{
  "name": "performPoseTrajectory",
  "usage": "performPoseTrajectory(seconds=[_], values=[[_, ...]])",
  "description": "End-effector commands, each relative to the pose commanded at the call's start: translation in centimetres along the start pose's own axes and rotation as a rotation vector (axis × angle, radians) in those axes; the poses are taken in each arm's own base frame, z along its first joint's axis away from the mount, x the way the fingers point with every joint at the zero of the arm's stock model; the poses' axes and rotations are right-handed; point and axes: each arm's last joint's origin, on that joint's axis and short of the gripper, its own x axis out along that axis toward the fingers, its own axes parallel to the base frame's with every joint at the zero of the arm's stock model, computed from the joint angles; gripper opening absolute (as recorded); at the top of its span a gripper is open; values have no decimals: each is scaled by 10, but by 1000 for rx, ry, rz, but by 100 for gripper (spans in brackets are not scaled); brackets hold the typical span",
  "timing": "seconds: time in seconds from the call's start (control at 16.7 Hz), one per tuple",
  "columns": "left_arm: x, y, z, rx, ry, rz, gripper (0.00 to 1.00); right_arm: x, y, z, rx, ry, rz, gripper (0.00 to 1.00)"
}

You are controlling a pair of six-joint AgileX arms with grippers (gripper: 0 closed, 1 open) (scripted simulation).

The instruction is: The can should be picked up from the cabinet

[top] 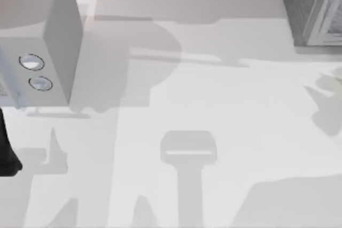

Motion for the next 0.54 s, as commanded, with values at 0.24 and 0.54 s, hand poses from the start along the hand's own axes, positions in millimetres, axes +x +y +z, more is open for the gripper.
performPoseTrajectory(seconds=[0.24, 0.54], values=[[0, 0, 0, 0, 0, 0, 100, 0, 0, 0, 0, 0, 0, 100], [0, 0, 0, 0, 0, 0, 100, 0, 0, 0, 0, 0, 0, 100]])
